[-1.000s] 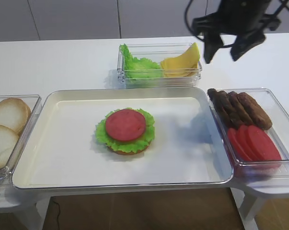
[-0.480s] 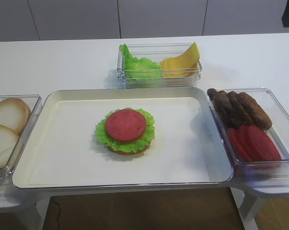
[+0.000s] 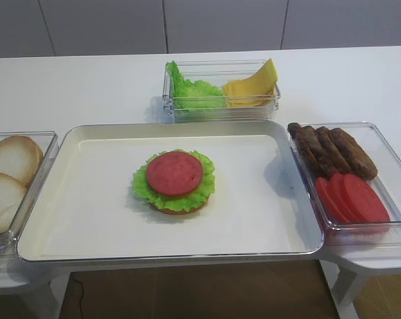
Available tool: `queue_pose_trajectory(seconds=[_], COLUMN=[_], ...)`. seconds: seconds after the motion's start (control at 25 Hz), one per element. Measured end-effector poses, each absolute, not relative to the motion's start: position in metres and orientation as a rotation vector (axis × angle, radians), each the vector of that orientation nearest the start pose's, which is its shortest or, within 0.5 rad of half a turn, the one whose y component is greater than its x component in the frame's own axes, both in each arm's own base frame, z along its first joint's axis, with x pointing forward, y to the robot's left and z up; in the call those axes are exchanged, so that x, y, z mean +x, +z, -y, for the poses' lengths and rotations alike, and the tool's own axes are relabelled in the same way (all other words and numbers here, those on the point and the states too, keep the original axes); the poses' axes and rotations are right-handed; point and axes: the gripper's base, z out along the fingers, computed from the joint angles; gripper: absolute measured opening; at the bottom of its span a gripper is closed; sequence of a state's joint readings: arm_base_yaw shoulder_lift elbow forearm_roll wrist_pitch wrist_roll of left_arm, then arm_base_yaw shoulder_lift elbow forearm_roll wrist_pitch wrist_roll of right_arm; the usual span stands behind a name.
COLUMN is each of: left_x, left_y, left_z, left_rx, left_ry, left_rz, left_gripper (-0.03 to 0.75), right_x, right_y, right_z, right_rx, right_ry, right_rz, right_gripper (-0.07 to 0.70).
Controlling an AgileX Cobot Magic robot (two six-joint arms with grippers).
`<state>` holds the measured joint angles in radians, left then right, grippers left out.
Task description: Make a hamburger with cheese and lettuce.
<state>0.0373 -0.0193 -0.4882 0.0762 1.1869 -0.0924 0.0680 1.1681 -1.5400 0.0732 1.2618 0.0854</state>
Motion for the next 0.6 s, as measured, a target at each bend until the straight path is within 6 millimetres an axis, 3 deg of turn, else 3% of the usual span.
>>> queue_pose_trajectory(seconds=[0.12, 0.32, 0.36, 0.44, 0.6], left_x=[-0.013, -0.013, -0.013, -0.013, -0.013], left_y=[0.264, 0.264, 0.264, 0.264, 0.264], left_z=[-0.006, -0.006, -0.006, -0.006, -0.006], left_rx=[-0.150, -0.150, -0.150, -0.150, -0.150], left_ry=[0.061, 0.061, 0.061, 0.061, 0.061], left_rz=[-2.156, -2.156, -2.156, -2.156, -2.156], left_gripper=[0.418, 0.418, 0.418, 0.418, 0.418], right_x=[0.171, 0.124, 0.102, 0.093, 0.050], right_y=[0.459, 0.433, 0.424, 0.418, 0.398], right_z=[-0.017, -0.014, -0.013, -0.012, -0.009], right_rx=[0.027, 0.048, 0.050, 0.051, 0.047], right_ry=[0.166, 0.173, 0.176, 0.177, 0.181], right_rz=[-2.358, -2.371, -2.353, -2.352, -2.290], right_gripper=[0.477, 0.477, 0.477, 0.477, 0.477])
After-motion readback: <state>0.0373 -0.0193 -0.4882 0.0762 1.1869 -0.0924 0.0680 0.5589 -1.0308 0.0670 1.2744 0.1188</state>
